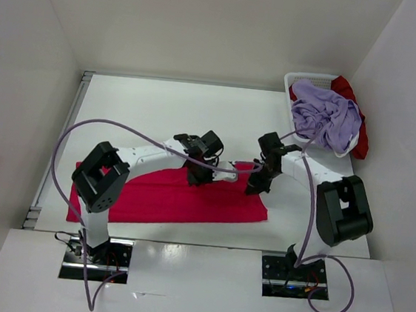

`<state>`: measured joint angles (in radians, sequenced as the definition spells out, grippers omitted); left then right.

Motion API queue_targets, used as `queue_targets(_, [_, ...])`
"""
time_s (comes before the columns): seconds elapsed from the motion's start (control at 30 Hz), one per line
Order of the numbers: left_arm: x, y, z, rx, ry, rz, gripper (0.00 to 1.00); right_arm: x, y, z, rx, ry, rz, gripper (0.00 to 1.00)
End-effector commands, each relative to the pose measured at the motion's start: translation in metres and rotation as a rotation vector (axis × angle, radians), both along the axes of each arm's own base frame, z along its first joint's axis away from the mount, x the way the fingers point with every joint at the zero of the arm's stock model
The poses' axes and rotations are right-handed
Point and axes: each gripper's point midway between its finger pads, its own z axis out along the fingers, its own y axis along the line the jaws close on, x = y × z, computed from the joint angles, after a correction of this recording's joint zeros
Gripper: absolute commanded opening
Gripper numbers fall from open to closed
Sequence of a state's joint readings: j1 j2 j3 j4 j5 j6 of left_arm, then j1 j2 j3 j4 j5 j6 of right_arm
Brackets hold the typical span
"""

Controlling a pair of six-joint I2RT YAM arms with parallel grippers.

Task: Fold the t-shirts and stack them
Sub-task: Fold the other side of the tshirt into a rectangle

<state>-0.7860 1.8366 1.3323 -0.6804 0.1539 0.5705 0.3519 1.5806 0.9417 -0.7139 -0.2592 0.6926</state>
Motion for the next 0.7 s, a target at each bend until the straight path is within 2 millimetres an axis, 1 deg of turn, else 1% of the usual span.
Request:
queue_targets(0.0, [0.018,-0.012,0.009,-0.057,0.011,0.065,0.0,0.035,-0.004,0.008,0.018,-0.089,-0.012,0.0])
queue_targets(0.03, [0.018,-0.012,0.009,-0.057,0.011,0.065,0.0,0.035,-0.003,0.008,0.027,-0.086,-0.01,0.0])
queue_targets(0.1, [0.028,-0.008,0.002,-0.053,0.018,0.098,0.0,0.043,-0.009,0.006,0.021,-0.086,-0.018,0.0])
queue_targets(0.13, [0.03,-0.009,0.001,-0.053,0.018,0.098,0.0,0.043,-0.009,0.006,0.021,-0.086,-0.019,0.0])
queue_targets(0.17, [0.033,-0.006,0.001,-0.053,0.017,0.11,0.0,0.049,-0.011,0.005,0.022,-0.092,-0.028,0.0])
queue_targets(0.2, [0.032,-0.005,-0.002,-0.048,0.027,0.119,0.0,0.048,-0.009,0.006,0.031,-0.09,-0.025,0.0])
queue_targets(0.23, [0.037,-0.005,-0.003,-0.049,0.026,0.128,0.0,0.052,-0.012,0.002,0.026,-0.082,-0.026,0.0])
queue_targets(0.27, [0.04,-0.005,0.0,-0.05,0.017,0.14,0.01,0.054,-0.01,0.003,0.038,-0.089,-0.024,0.01])
queue_targets(0.3, [0.042,-0.002,-0.004,-0.045,0.026,0.158,0.02,0.054,-0.013,-0.001,0.035,-0.076,-0.033,0.02])
queue_targets(0.33, [0.047,-0.004,-0.004,-0.045,0.011,0.162,0.04,0.058,-0.015,0.001,0.037,-0.085,-0.042,0.04])
queue_targets(0.37, [0.049,-0.006,0.0,-0.053,0.006,0.17,0.06,0.06,-0.014,-0.001,0.037,-0.085,-0.042,0.08])
queue_targets(0.4, [0.052,-0.007,0.0,-0.057,-0.005,0.181,0.09,0.066,-0.018,0.002,0.039,-0.097,-0.056,0.12])
queue_targets(0.43, [0.058,-0.006,0.001,-0.06,-0.009,0.192,0.2,0.071,-0.022,0.004,0.031,-0.109,-0.07,0.2])
queue_targets(0.47, [0.063,-0.01,0.007,-0.077,-0.018,0.204,0.25,0.072,-0.024,0.003,0.022,-0.111,-0.073,0.23])
queue_targets(0.5, [0.069,-0.011,0.008,-0.086,-0.028,0.213,0.29,0.077,-0.026,0.007,0.024,-0.123,-0.082,0.23])
queue_targets(0.53, [0.071,-0.013,0.011,-0.095,-0.03,0.224,0.36,0.081,-0.027,0.009,0.017,-0.136,-0.085,0.25])
queue_targets(0.57, [0.073,-0.015,0.014,-0.104,-0.032,0.236,0.47,0.079,-0.029,0.008,0.003,-0.128,-0.088,0.27])
queue_targets(0.6, [0.082,-0.017,0.021,-0.125,-0.052,0.245,0.51,0.082,-0.029,0.01,0.003,-0.14,-0.08,0.29])
queue_targets(0.63, [0.084,-0.014,0.021,-0.113,-0.062,0.266,0.56,0.083,-0.03,0.013,-0.004,-0.151,-0.083,0.29])
queue_targets(0.67, [0.09,-0.016,0.03,-0.131,-0.087,0.283,0.59,0.083,-0.03,0.013,-0.004,-0.152,-0.083,0.3])
